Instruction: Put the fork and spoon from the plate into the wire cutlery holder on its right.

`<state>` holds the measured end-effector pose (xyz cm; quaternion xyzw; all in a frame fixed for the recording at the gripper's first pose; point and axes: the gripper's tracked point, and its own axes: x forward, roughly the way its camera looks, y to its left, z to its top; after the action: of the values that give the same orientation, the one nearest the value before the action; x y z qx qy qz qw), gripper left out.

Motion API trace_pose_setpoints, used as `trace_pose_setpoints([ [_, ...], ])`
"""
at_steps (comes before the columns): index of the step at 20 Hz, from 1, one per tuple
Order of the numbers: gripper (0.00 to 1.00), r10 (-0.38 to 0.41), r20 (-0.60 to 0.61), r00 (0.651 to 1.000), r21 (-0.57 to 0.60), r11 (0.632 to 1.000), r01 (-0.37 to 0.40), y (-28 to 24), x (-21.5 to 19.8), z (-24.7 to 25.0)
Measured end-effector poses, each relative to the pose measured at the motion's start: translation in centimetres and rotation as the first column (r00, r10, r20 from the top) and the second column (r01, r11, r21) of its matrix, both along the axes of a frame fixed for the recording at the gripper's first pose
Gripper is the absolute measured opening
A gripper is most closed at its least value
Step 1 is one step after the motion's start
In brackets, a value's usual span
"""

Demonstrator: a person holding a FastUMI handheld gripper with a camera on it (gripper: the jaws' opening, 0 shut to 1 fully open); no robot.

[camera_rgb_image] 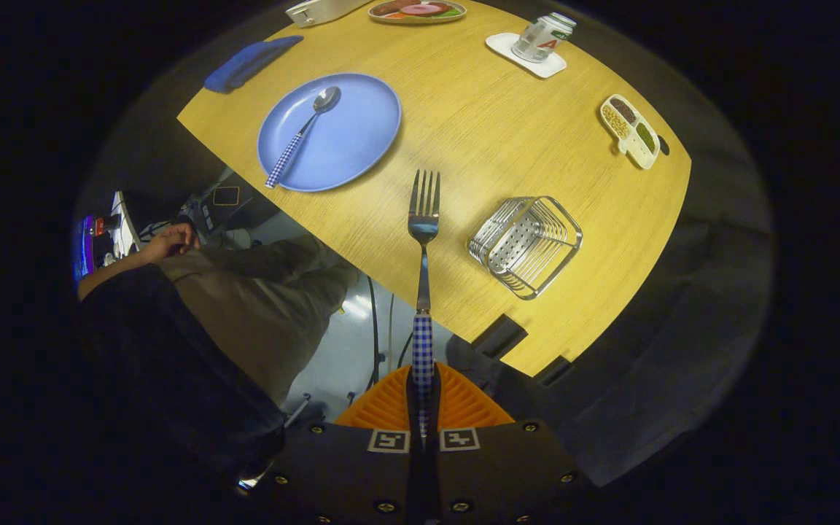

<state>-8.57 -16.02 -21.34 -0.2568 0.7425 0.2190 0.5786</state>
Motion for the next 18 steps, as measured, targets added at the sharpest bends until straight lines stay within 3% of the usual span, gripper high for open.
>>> trace_pose_setpoints([
  [10, 0.0, -0.09, -0.045, 0.995, -0.08, 0.993, 0.087, -6.2, 1.2, 0.1],
  [18, 0.01, -0.147, -0.134, 0.98, -0.132, 0.983, 0.129, -7.2, 3.5, -2.6],
])
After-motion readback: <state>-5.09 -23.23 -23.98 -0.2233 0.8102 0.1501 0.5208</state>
